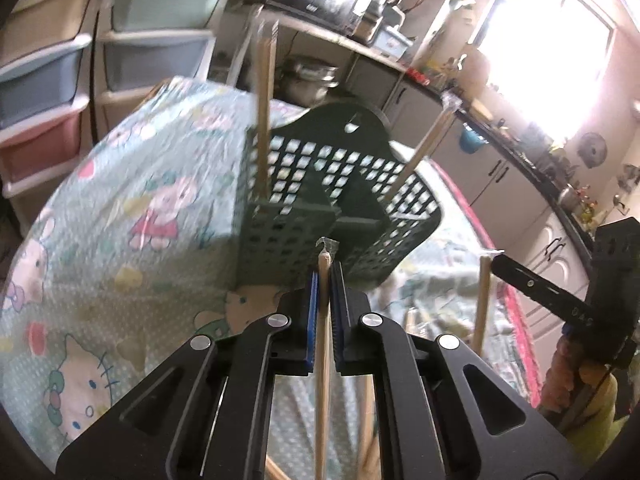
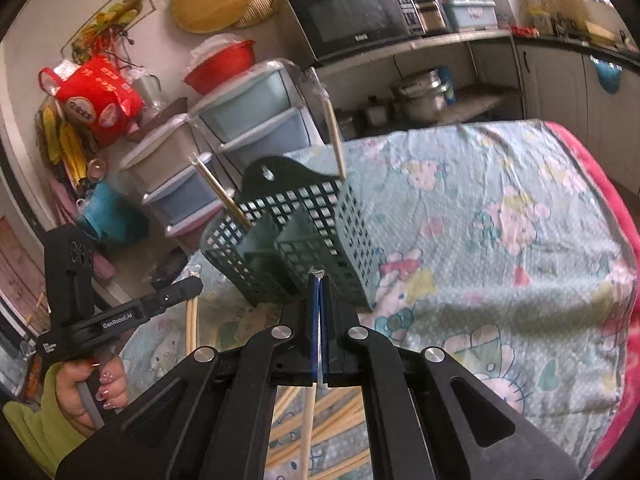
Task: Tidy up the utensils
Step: 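Raise the right tool's chopstick over the caddy while the left tool carries its own there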
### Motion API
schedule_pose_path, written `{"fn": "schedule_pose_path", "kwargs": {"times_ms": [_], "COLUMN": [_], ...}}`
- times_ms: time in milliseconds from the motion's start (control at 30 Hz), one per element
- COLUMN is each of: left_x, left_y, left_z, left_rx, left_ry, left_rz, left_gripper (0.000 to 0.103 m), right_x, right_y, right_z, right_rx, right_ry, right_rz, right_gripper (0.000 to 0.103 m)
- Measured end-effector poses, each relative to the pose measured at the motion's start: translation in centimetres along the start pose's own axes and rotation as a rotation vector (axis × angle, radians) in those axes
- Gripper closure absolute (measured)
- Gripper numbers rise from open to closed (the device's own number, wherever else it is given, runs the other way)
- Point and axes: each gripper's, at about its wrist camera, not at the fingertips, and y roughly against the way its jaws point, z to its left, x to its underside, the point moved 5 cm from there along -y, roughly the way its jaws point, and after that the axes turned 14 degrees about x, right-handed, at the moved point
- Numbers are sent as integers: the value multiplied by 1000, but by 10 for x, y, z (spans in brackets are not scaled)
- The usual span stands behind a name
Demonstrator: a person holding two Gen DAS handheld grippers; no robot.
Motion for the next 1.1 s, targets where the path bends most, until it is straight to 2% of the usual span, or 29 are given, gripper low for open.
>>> {"fn": "schedule_pose_path", "kwargs": {"times_ms": [733, 1100], "left_x": [-53, -90], "left_y": [21, 27], "left_z": [-51, -75], "left_rx": [96, 106], "left_ry": [-117, -197], "left_rz": [-106, -163], "left_gripper": [100, 100], "right_x": [-43, -77], "right_y": [41, 55], "right_z": [27, 49], "right_rx": [-5, -34], "right_ry": [53, 94], "right_rz": [-152, -241], "right_gripper": [102, 102]}}
